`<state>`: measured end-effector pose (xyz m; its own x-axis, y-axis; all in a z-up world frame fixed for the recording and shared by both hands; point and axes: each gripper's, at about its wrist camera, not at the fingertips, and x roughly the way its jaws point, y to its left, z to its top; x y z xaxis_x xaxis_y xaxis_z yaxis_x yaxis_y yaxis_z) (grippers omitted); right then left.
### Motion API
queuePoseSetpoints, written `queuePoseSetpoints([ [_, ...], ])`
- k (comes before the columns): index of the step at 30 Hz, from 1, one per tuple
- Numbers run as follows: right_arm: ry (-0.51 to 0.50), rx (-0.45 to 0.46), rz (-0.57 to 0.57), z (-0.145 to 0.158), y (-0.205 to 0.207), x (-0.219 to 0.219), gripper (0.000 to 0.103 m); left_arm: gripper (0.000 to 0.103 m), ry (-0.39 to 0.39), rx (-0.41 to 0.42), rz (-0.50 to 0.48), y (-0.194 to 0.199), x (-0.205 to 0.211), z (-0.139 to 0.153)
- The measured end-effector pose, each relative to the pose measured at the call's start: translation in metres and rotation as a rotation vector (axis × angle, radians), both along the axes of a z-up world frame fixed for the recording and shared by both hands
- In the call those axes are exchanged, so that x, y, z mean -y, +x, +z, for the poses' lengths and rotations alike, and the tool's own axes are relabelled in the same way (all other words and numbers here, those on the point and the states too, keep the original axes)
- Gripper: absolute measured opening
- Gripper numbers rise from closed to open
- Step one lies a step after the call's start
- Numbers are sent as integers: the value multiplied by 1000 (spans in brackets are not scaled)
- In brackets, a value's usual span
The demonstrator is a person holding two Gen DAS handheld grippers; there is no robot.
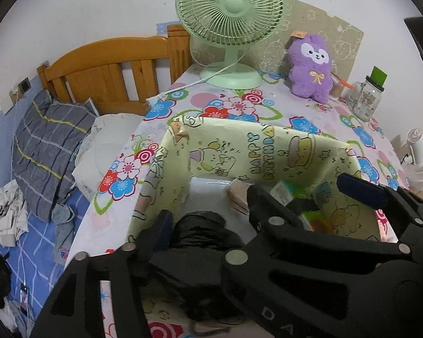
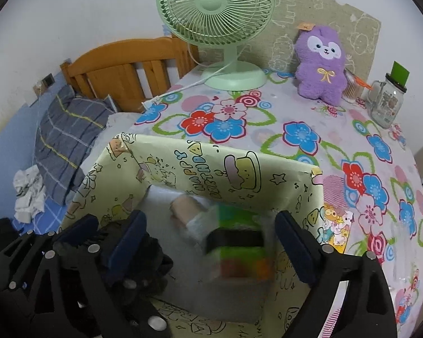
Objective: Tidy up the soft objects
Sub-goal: 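Carry the umbrella and green tissue pack over the yellow box and lower them in, then open both tools and lift them out of the yellow box, then move both tools over the table toward the white tissue pack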
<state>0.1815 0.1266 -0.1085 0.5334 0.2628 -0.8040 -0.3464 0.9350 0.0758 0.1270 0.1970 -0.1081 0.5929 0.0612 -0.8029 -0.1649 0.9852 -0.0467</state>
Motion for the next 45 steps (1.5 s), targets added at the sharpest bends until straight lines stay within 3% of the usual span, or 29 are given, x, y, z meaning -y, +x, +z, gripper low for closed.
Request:
queuePoseSetpoints([
  [4, -16, 21, 6, 4, -2, 1, 97, 83, -18, 8, -15, 0, 2, 1],
  [8, -25, 58, 5, 14, -5, 6, 97, 90, -17, 29, -12, -2, 6, 7],
  [27, -7, 163, -57, 57, -28, 48, 97, 92, 23, 137, -50, -16, 43, 44],
  [36, 5, 216, -123, 79, -40, 95, 97, 92, 39, 187, -104, -23, 83, 63],
  [45, 13, 218, -204, 82, -52, 151, 97, 92, 50, 192, -182, -27, 133, 68],
])
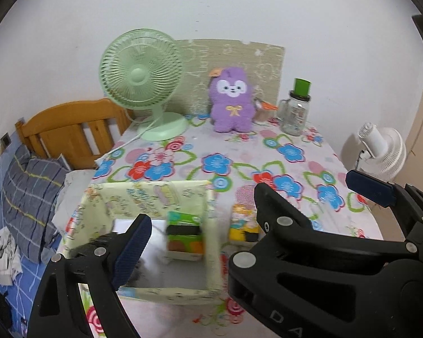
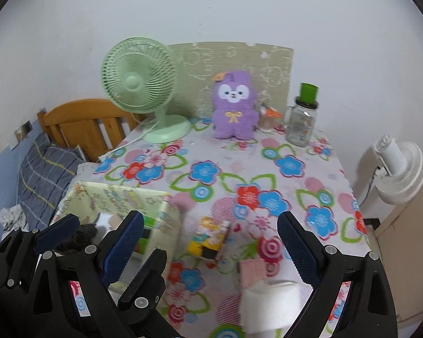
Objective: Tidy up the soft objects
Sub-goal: 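Move both tools over the table toward the white tissue pack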
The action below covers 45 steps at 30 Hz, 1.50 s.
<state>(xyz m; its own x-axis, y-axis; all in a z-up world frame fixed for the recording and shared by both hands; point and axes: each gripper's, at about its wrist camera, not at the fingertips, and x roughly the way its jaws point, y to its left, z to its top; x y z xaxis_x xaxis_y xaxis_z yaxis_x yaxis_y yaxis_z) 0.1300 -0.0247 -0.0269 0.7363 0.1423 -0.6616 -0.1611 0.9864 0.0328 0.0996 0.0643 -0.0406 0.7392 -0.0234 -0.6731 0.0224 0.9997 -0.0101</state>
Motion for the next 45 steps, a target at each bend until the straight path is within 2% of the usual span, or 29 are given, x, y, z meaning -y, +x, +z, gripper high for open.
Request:
queuePoseSetpoints([
  [7, -1, -33, -66, -14, -11, 41, 97, 92, -2, -32, -61, -4, 40, -13],
  [15, 5, -119, -122, -50, -21, 82, 97, 92, 4, -118, -115, -8, 79, -44],
  [23, 36, -193, -167, -81, -28, 108, 97, 92, 15, -183, -145, -11, 102, -69],
  [33, 46, -279, -174, -111, -28, 119, 97, 92, 27, -257, -160, -12, 117, -97],
  [38, 33, -325, -154, -124, -24, 116, 97, 92, 12, -305, -142, -10, 114, -110],
  [45, 27, -350, -131, -130, -20, 107, 97, 92, 8, -326, -122, -9, 105, -116],
])
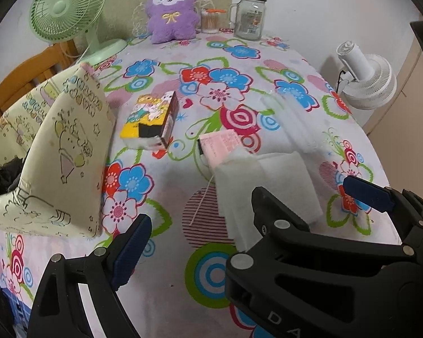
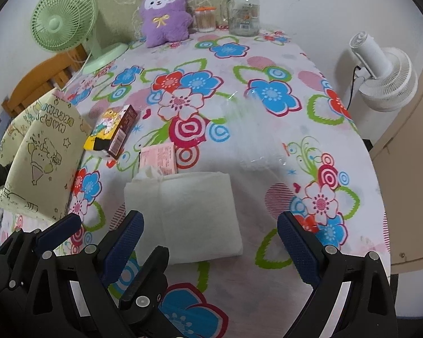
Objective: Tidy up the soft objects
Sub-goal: 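Move both tools over the table toward the white tissue pack, then close the right tool on the white tissue pack and lift it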
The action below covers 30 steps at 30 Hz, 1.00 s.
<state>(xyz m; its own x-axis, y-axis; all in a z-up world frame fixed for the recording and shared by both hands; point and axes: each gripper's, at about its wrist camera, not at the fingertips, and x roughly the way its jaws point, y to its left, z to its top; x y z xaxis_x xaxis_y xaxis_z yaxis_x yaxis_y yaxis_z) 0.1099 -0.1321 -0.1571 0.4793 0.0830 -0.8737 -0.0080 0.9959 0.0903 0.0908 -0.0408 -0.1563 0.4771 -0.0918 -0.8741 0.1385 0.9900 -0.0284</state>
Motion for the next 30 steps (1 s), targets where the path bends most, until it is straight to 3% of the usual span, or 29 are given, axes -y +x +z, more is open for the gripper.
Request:
queuePoseSetpoints([
  [10, 5, -71, 59, -18, 6, -25, 97, 92, -1, -58, 53, -1, -22, -14],
  [21, -2, -86, 80, -26, 9, -35, 95, 92, -6, -79, 70, -2, -34, -21],
  [26, -21, -79, 88, -24, 9, -35, 80, 92, -15, -82, 67, -1, -33, -21],
  [30, -3, -70, 100, -19, 8, -33, 52, 91, -9, -66, 58, -2, -30, -16],
])
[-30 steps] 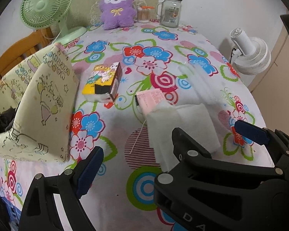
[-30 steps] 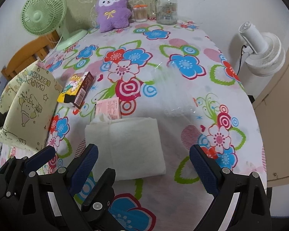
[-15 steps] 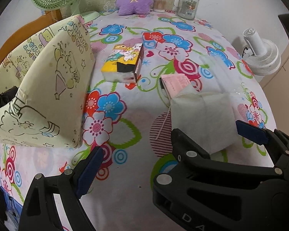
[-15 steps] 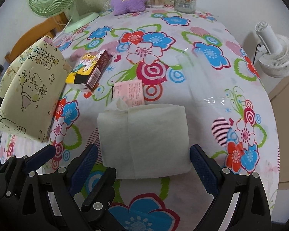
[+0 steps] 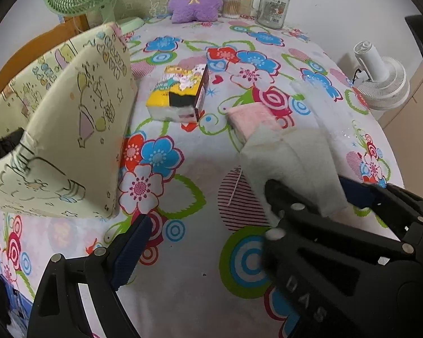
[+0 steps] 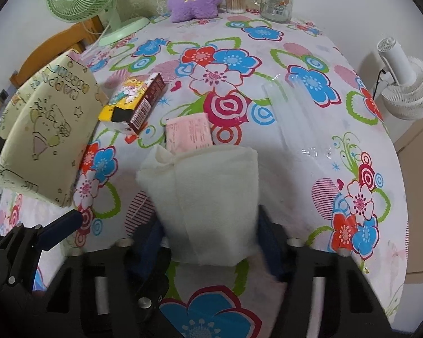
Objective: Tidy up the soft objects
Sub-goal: 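Close the right tool on the white tissue pack and lift it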
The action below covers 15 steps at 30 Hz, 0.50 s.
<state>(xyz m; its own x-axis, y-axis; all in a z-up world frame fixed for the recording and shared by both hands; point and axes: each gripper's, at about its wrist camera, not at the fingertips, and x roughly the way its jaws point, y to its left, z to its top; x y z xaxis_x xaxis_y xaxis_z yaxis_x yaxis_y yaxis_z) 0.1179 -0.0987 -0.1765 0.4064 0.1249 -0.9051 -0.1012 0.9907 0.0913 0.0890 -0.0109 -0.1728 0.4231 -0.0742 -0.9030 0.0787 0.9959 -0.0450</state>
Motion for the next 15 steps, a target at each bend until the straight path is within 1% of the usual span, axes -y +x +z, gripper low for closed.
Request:
queuePoseSetpoints([
  [1, 9, -2, 3, 0, 0, 0, 46, 90, 0, 2, -2, 0, 1, 1],
  [2, 18, -4, 7, 1, 0, 1, 43, 90, -2, 1, -2, 1, 1, 1],
  [4, 32, -5, 8, 1, -1, 1, 34, 90, -8, -2, -3, 1, 1, 1],
  [7, 38, 8, -4, 4, -4, 3, 31, 90, -12, 6, -9, 0, 2, 3],
  [15, 42, 47, -28, 13, -7, 9, 30, 90, 10, 46, -23, -1, 9, 12],
])
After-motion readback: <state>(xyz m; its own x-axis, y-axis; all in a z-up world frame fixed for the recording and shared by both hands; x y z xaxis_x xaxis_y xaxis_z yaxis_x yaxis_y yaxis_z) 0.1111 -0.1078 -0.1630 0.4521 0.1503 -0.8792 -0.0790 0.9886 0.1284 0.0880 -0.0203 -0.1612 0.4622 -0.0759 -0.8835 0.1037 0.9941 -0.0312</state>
